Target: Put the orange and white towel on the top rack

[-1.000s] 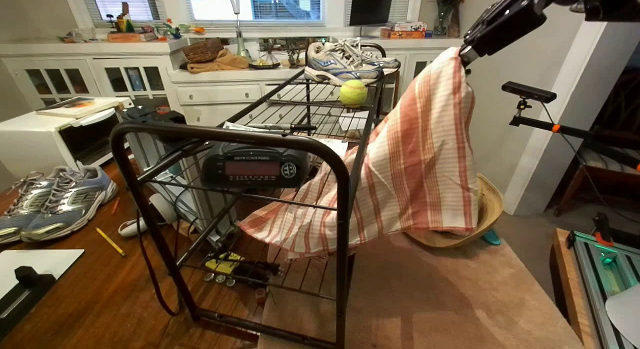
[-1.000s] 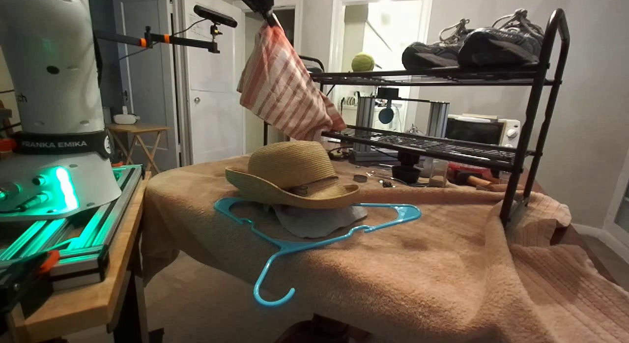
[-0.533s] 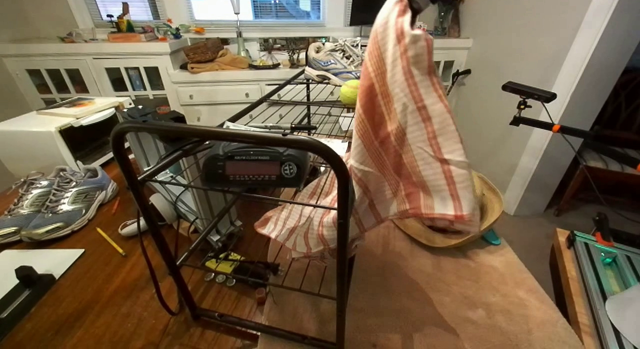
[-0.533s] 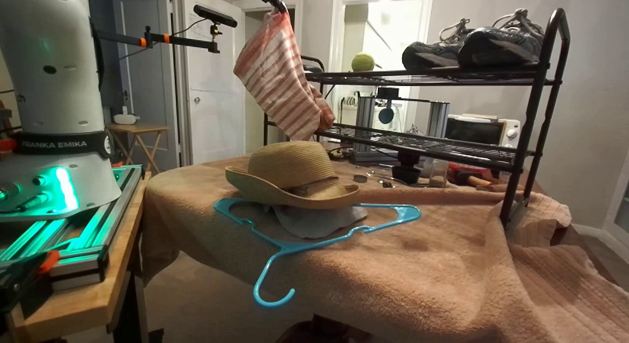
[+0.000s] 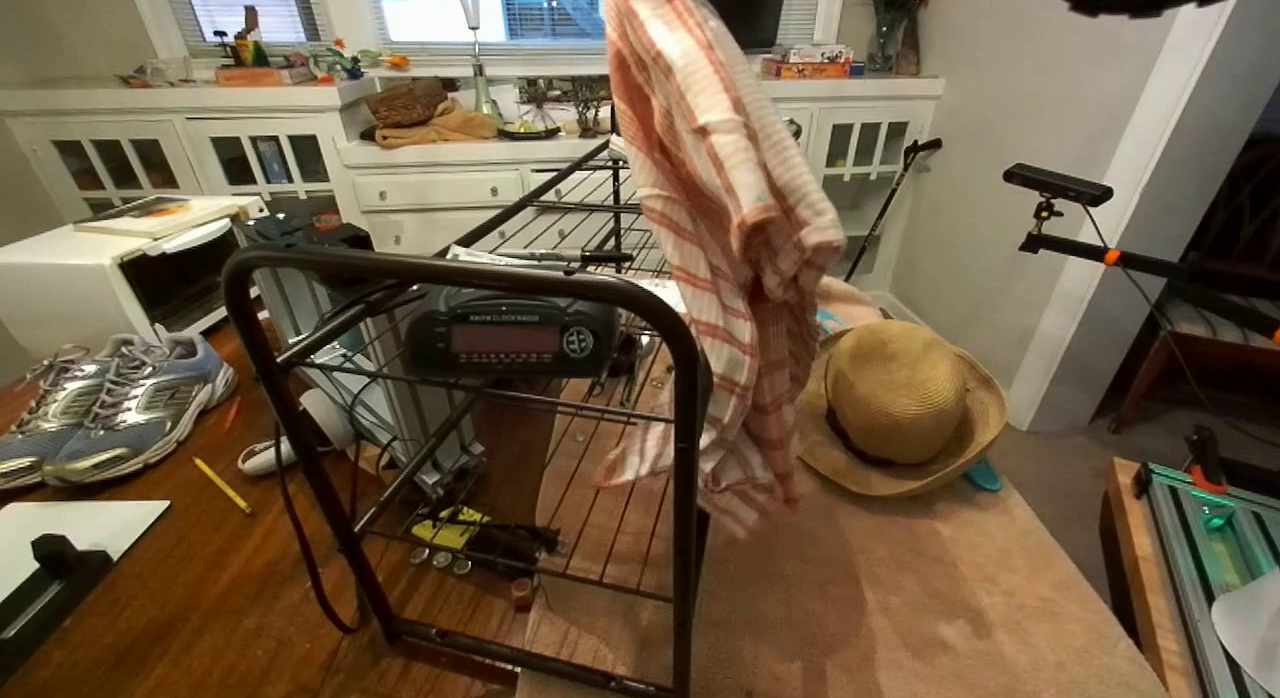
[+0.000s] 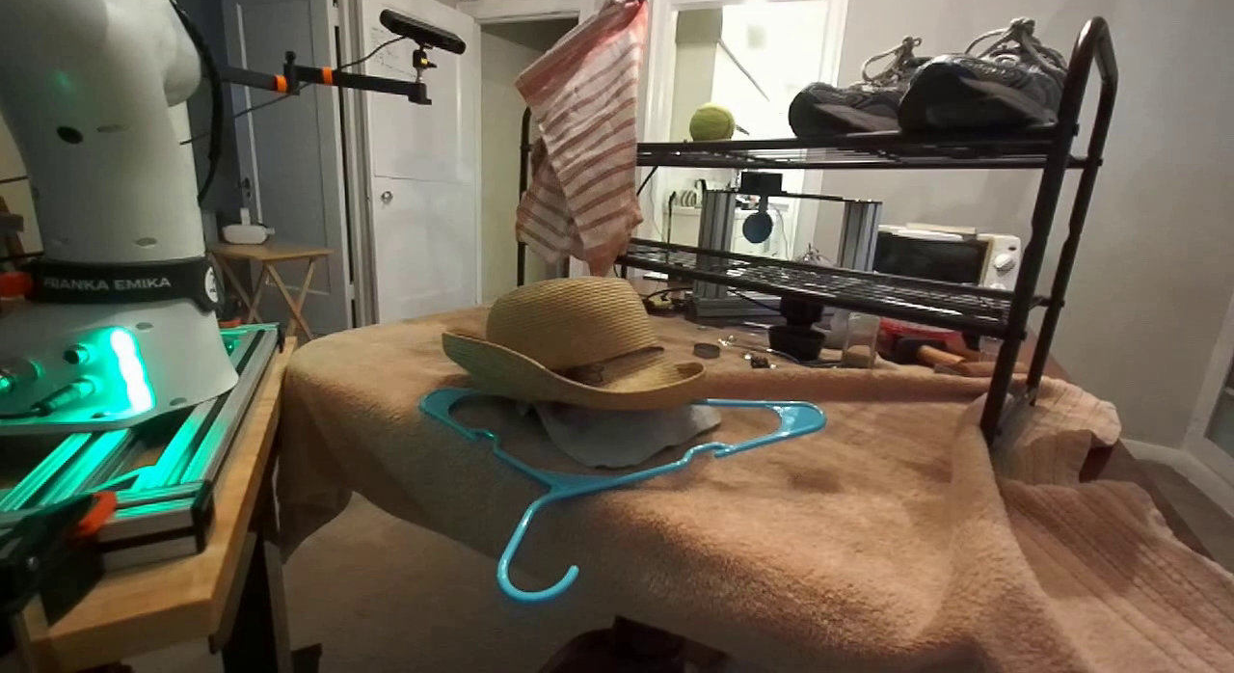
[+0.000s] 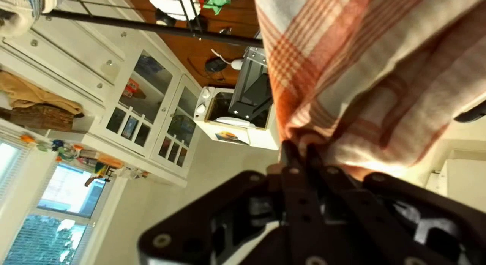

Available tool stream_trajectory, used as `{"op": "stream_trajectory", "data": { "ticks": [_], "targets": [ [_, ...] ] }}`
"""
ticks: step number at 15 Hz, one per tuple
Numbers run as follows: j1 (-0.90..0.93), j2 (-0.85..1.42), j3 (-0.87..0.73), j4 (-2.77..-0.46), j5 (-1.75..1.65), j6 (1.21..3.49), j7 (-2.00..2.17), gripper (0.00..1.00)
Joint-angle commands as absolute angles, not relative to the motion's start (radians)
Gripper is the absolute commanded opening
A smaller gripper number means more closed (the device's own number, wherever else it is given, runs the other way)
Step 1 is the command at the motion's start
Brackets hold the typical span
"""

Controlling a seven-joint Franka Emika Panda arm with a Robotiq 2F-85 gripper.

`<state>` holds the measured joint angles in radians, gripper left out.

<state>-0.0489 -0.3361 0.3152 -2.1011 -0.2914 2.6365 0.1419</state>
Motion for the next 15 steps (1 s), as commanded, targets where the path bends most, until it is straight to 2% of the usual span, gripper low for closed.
{"op": "stream_trajectory", "data": {
  "ticks": [1, 7, 8, 10, 15],
  "targets": [
    [-0.072, -0.209, 0.351, -1.936, -0.431, 2.610, 0.234, 0.01],
    [-0.087, -0.059, 0.376, -1.750, -0.601, 2.568, 0.306, 0.01],
    [-0.011, -0.037, 0.318, -1.727, -0.541, 2.511, 0.275, 0.01],
    [0.012, -0.077, 0.279, -1.785, -0.542, 2.549, 0.270, 0.05],
    [0.046, -0.040, 0.263, -1.742, -0.527, 2.515, 0.268, 0.05]
  ]
}}
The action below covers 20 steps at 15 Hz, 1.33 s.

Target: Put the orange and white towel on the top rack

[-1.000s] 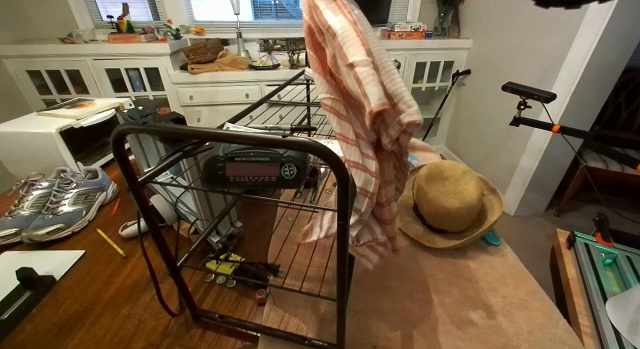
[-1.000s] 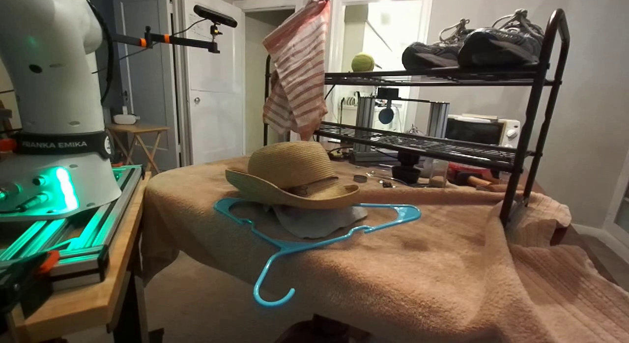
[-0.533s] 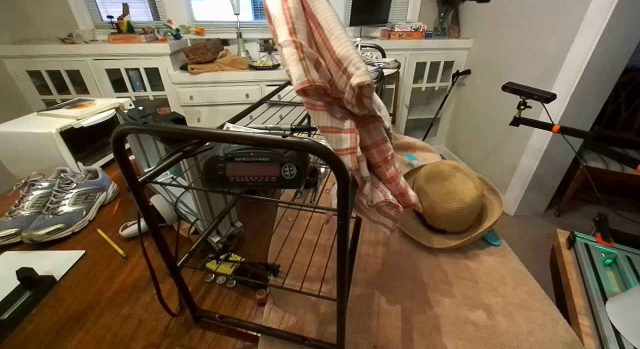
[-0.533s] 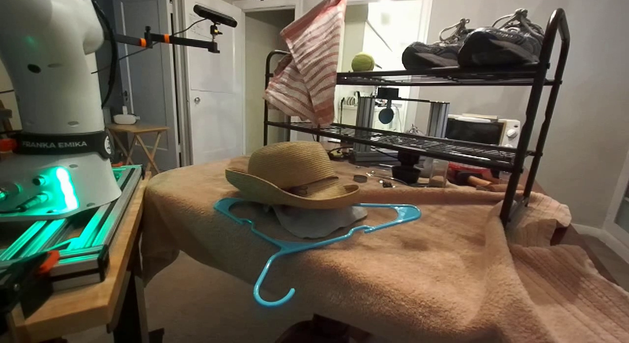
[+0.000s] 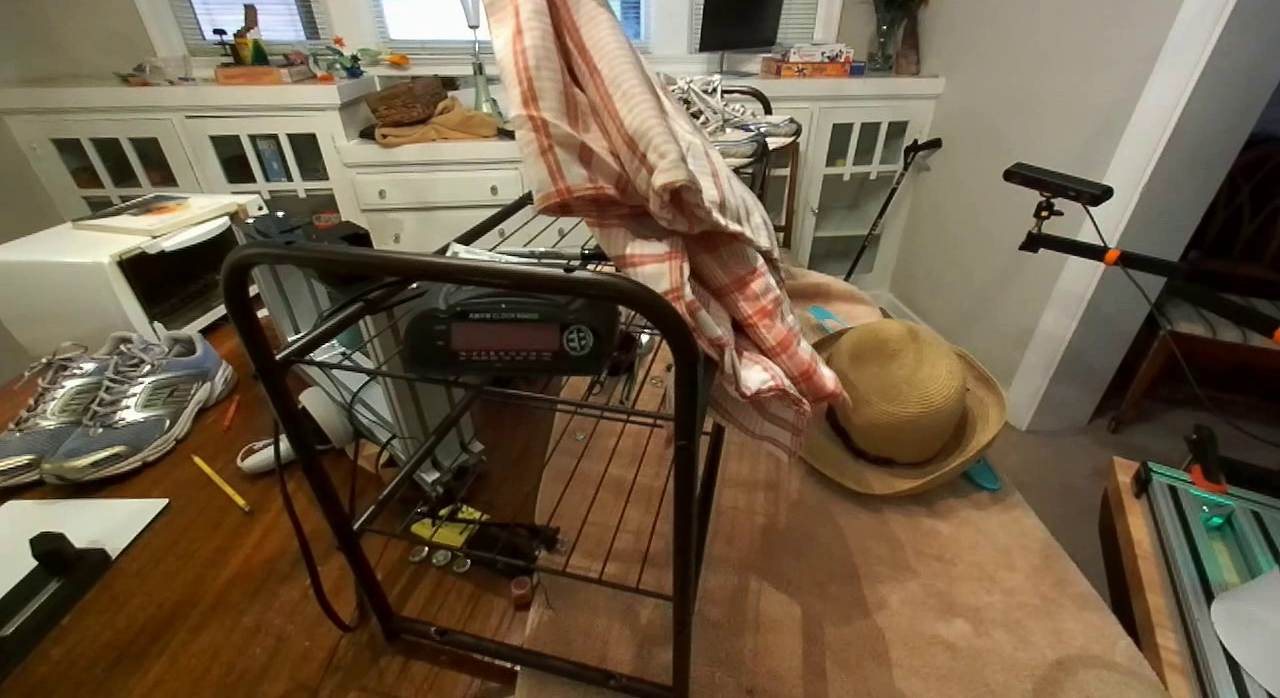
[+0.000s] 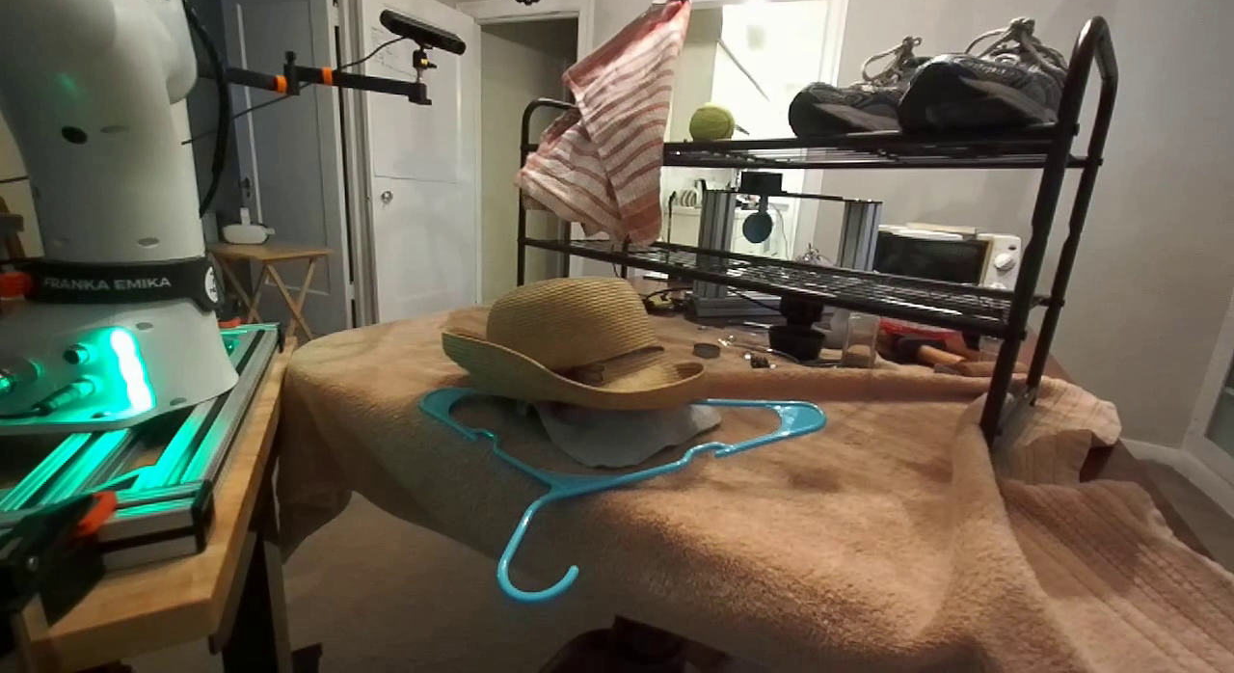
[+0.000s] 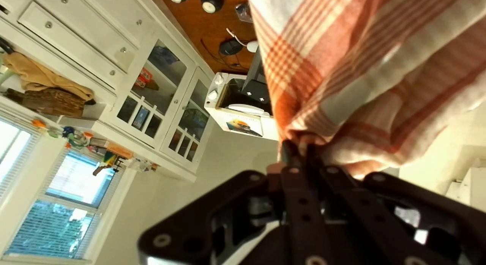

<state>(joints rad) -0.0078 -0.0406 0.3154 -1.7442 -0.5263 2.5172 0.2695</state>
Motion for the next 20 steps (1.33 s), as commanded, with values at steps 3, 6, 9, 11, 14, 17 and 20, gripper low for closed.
{"op": "stream_trajectory", "data": {
  "ticks": [3, 6, 9, 11, 14, 17, 20],
  "targets": [
    [0.043, -0.027, 0.261, -1.729, -0.559, 2.535, 0.278, 0.01],
    [0.064, 0.051, 0.237, -1.648, -0.621, 2.556, 0.289, 0.01],
    [0.091, 0.139, 0.197, -1.566, -0.680, 2.572, 0.285, 0.01],
    [0.116, 0.202, 0.161, -1.505, -0.721, 2.583, 0.300, 0.01],
    [0.153, 0.292, 0.107, -1.405, -0.746, 2.586, 0.294, 0.01],
    [0.139, 0.374, 0.120, -1.314, -0.776, 2.584, 0.300, 0.01],
    [0.144, 0.439, 0.118, -1.239, -0.788, 2.580, 0.296, 0.01]
  ]
}}
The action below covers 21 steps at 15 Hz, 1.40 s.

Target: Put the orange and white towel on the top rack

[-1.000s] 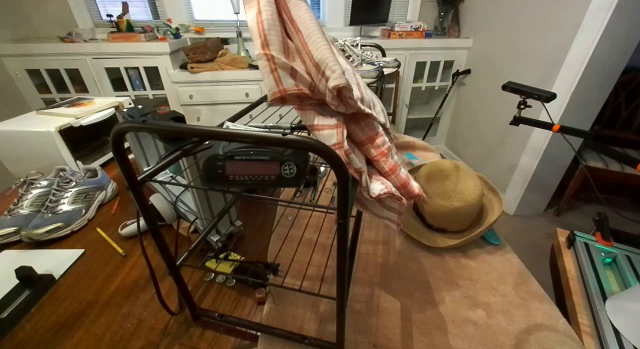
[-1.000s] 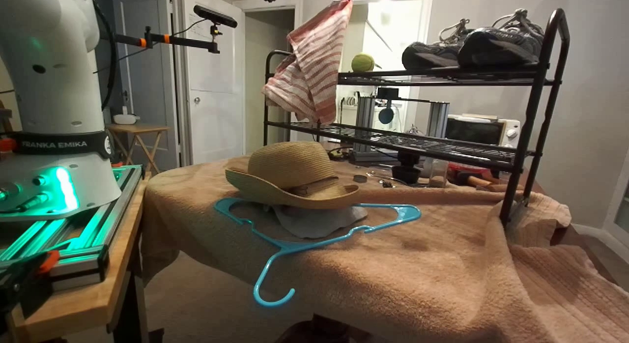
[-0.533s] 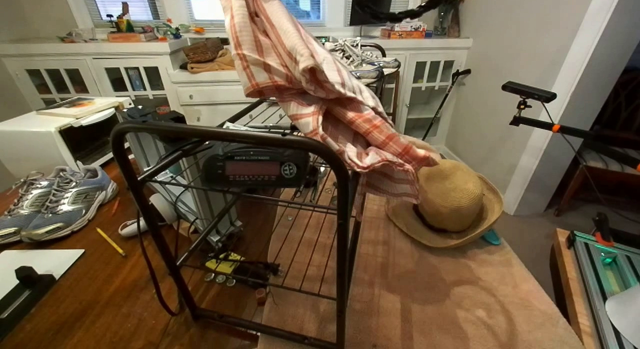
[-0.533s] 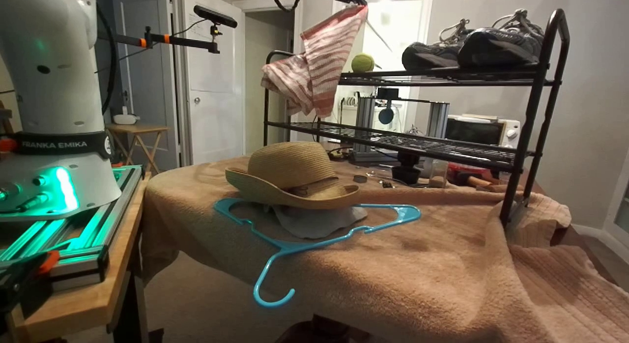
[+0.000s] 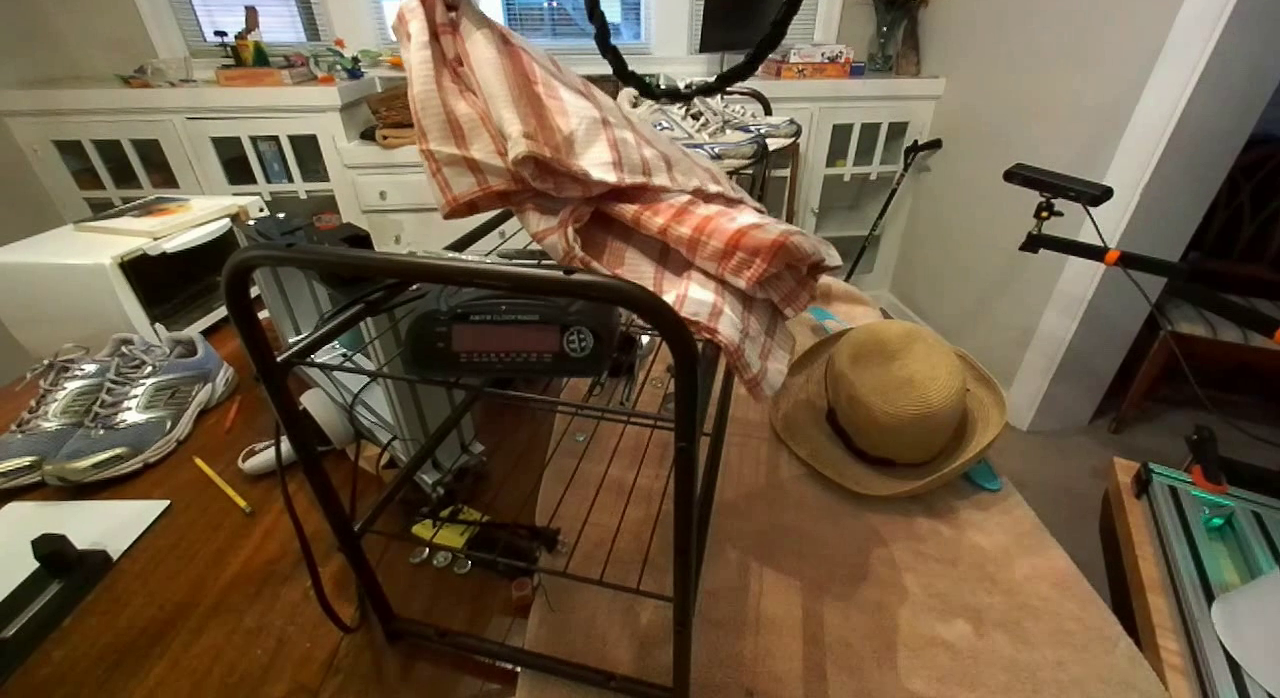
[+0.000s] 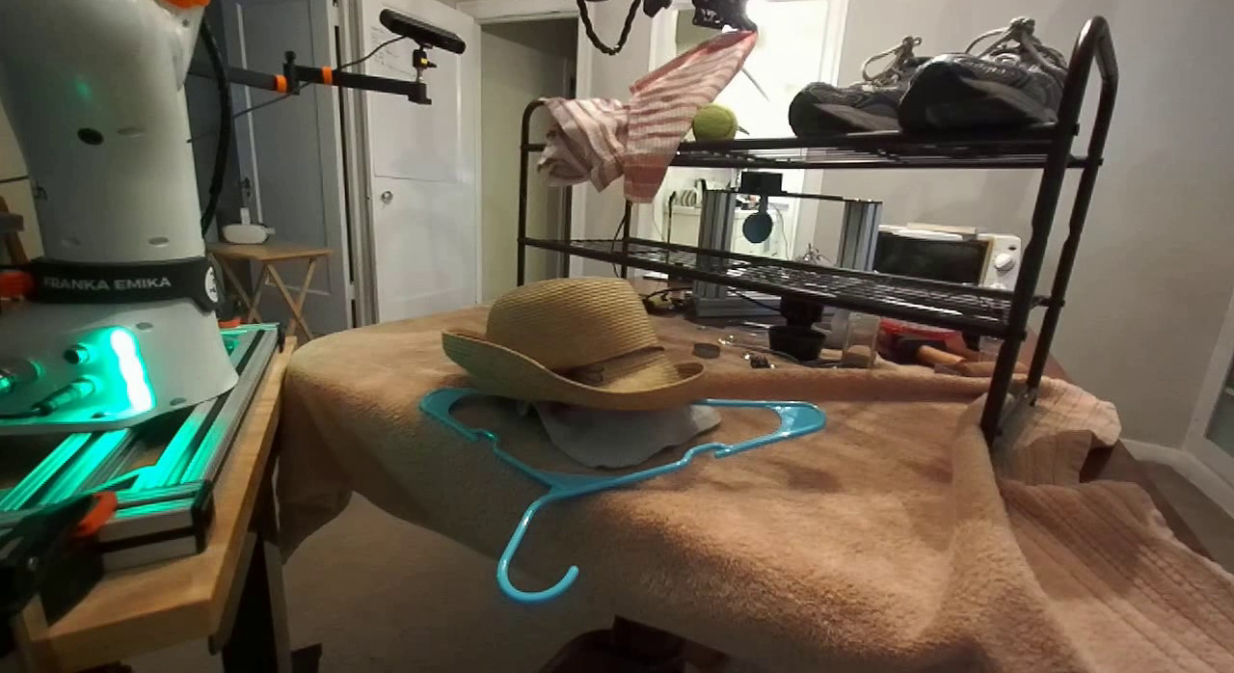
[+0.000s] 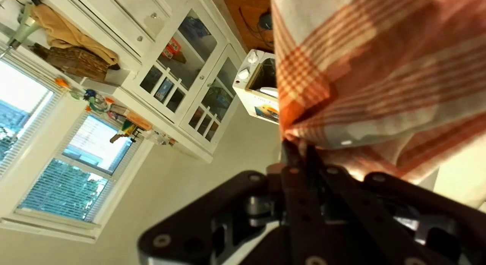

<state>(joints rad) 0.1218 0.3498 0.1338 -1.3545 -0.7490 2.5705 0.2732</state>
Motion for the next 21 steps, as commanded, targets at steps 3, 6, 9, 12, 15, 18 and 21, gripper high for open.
{"op": "stream_trajectory", "data": {
  "ticks": [3, 6, 9, 12, 15, 18, 21],
  "targets": [
    [0.150, 0.492, 0.117, -1.187, -0.796, 2.581, 0.291, 0.01],
    [0.155, 0.530, 0.117, -1.158, -0.795, 2.579, 0.283, 0.01],
    [0.157, 0.556, 0.116, -1.147, -0.791, 2.576, 0.277, 0.01],
    [0.154, 0.574, 0.118, -1.142, -0.787, 2.578, 0.269, 0.01],
    [0.153, 0.584, 0.119, -1.135, -0.789, 2.579, 0.252, 0.32],
    [0.154, 0.561, 0.123, -1.117, -0.782, 2.574, 0.245, 0.53],
    [0.149, 0.525, 0.121, -1.105, -0.785, 2.562, 0.231, 0.75]
  ]
}}
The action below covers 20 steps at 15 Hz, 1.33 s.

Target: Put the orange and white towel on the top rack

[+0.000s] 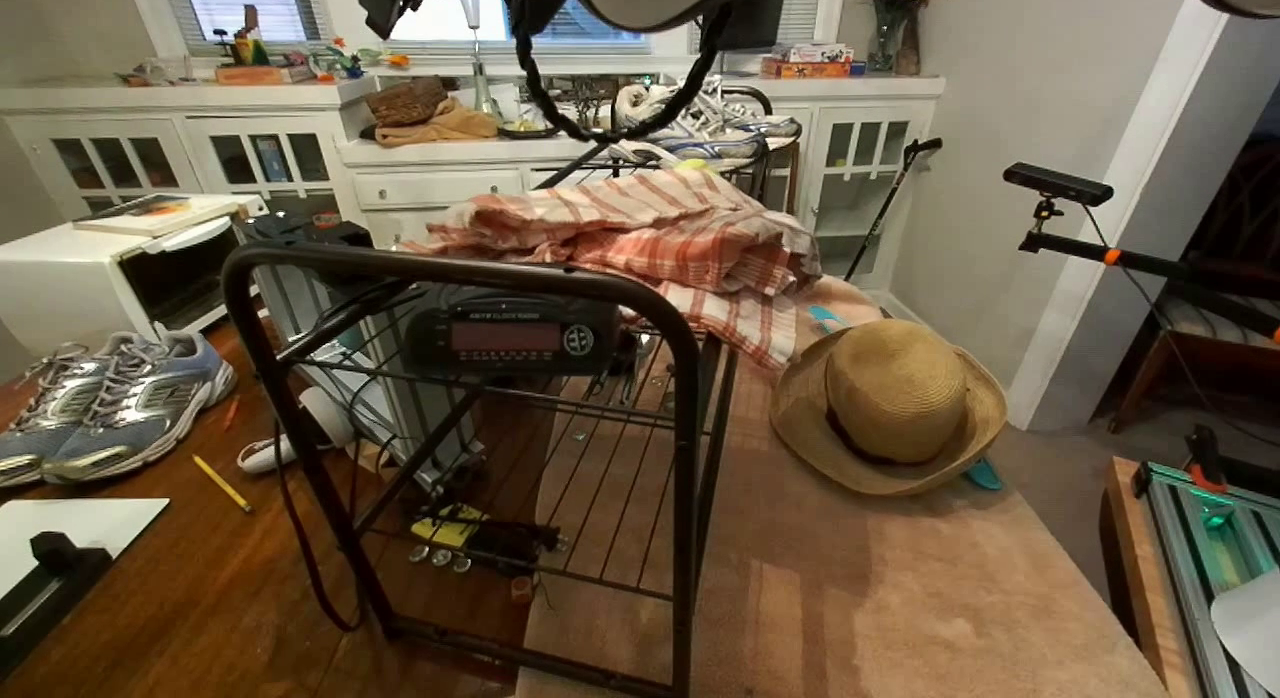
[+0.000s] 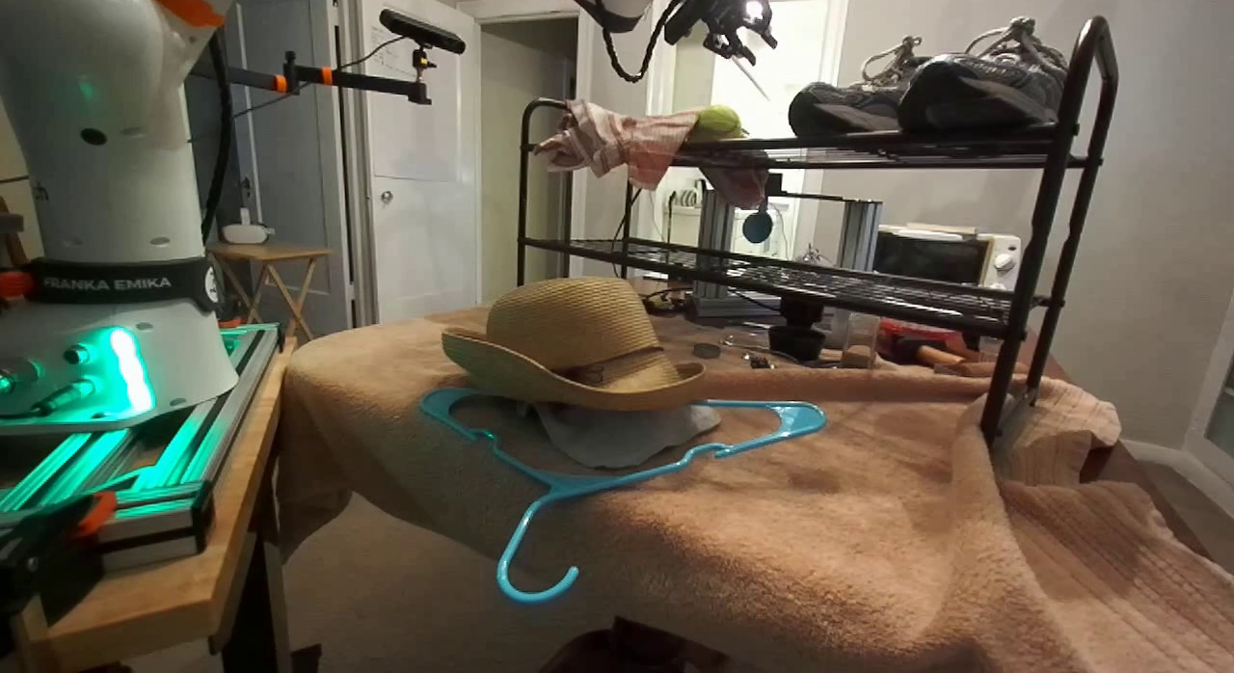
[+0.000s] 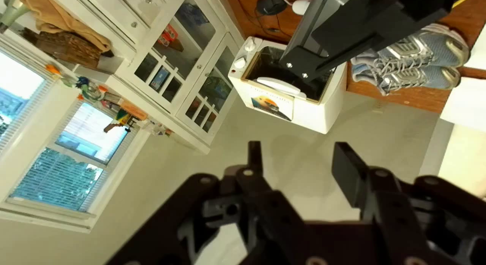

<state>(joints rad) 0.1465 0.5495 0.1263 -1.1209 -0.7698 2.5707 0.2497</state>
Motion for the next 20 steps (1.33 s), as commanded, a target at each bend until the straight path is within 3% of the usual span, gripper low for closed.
{"op": "stream_trajectory", "data": {
  "ticks": [1, 3, 4, 12, 20],
  "targets": [
    [0.143, 0.508, 0.119, -1.110, -0.784, 2.558, 0.222, 0.84],
    [0.123, 0.472, 0.116, -1.137, -0.780, 2.561, 0.185, 0.98],
    [0.113, 0.458, 0.109, -1.148, -0.787, 2.571, 0.170, 1.00],
    [-0.038, 0.255, 0.198, -1.372, -0.593, 2.544, -0.216, 1.00],
    [-0.220, 0.061, 0.367, -1.525, 0.041, 2.363, -0.839, 1.00]
  ]
}}
